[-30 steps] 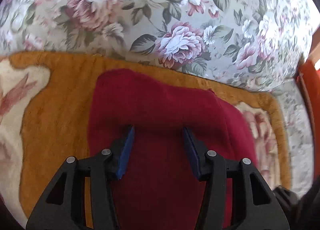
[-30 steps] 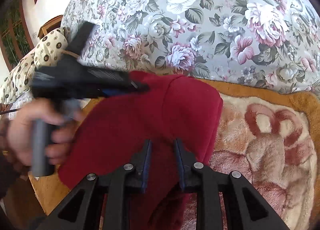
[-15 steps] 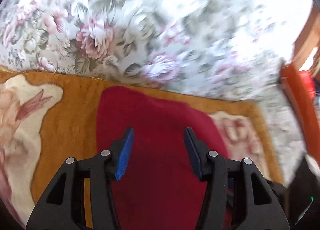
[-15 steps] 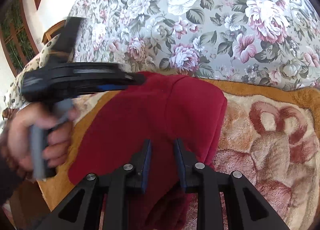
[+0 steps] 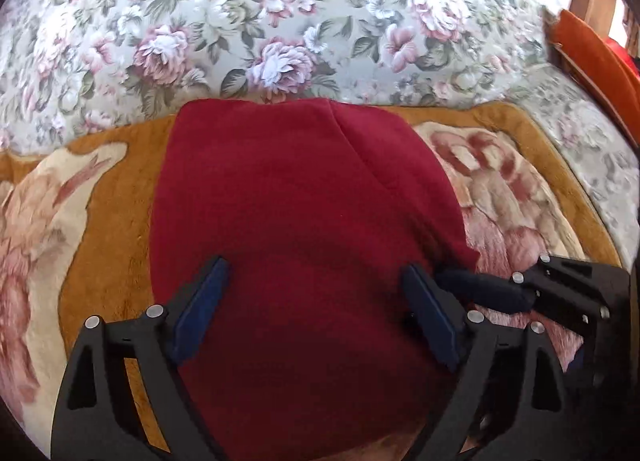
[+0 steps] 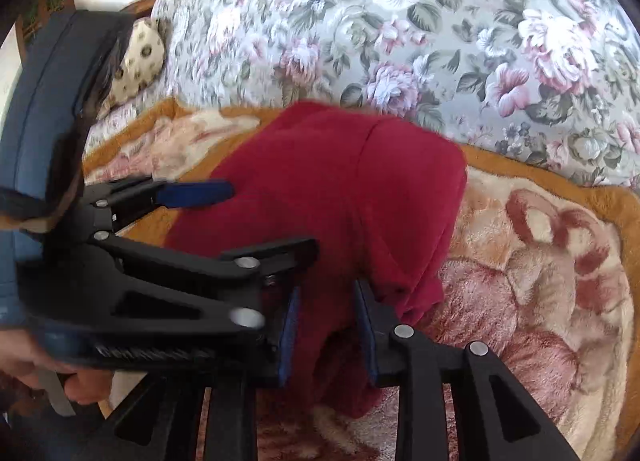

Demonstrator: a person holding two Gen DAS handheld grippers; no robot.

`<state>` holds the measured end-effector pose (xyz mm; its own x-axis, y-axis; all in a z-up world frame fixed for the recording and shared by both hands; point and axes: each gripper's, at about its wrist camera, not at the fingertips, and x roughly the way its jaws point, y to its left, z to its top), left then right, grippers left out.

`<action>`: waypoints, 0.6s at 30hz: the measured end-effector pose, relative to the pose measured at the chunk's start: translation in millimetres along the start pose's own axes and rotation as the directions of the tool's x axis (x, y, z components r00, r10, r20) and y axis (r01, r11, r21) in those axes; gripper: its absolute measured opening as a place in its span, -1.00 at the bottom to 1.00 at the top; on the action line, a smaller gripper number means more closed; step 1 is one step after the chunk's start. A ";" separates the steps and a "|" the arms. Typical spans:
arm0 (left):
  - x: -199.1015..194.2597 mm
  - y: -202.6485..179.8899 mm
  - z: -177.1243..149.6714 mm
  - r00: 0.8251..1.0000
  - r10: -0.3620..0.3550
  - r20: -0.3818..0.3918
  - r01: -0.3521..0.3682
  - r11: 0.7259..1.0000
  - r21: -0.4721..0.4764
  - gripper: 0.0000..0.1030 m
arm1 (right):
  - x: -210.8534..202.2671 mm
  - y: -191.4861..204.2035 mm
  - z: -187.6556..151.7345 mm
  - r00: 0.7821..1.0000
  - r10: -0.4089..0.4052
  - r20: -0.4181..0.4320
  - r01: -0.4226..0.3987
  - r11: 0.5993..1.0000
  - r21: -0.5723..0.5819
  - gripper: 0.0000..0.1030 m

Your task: Fold small clothes

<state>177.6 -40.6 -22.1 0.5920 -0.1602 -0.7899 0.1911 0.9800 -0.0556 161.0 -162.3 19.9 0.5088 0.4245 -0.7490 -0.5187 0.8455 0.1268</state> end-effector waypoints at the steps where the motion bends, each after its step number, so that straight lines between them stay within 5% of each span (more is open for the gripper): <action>1: -0.1 -0.9 -1.2 1.000 0.012 -0.001 -0.012 1.000 -0.005 0.73 | 0.5 0.3 0.1 1.000 -0.006 0.000 0.006 1.000 -0.007 -0.47; 18: 0.7 -4.4 -2.0 0.999 0.035 -0.001 -0.035 0.999 -0.010 0.76 | -0.2 3.1 -2.5 1.000 0.006 0.012 -0.005 1.000 -0.024 -0.46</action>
<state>175.6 -44.8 -23.7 0.5977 -0.1261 -0.7918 0.1629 0.9861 -0.0340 157.5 -160.6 18.8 0.5142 0.4332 -0.7402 -0.5375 0.8353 0.1154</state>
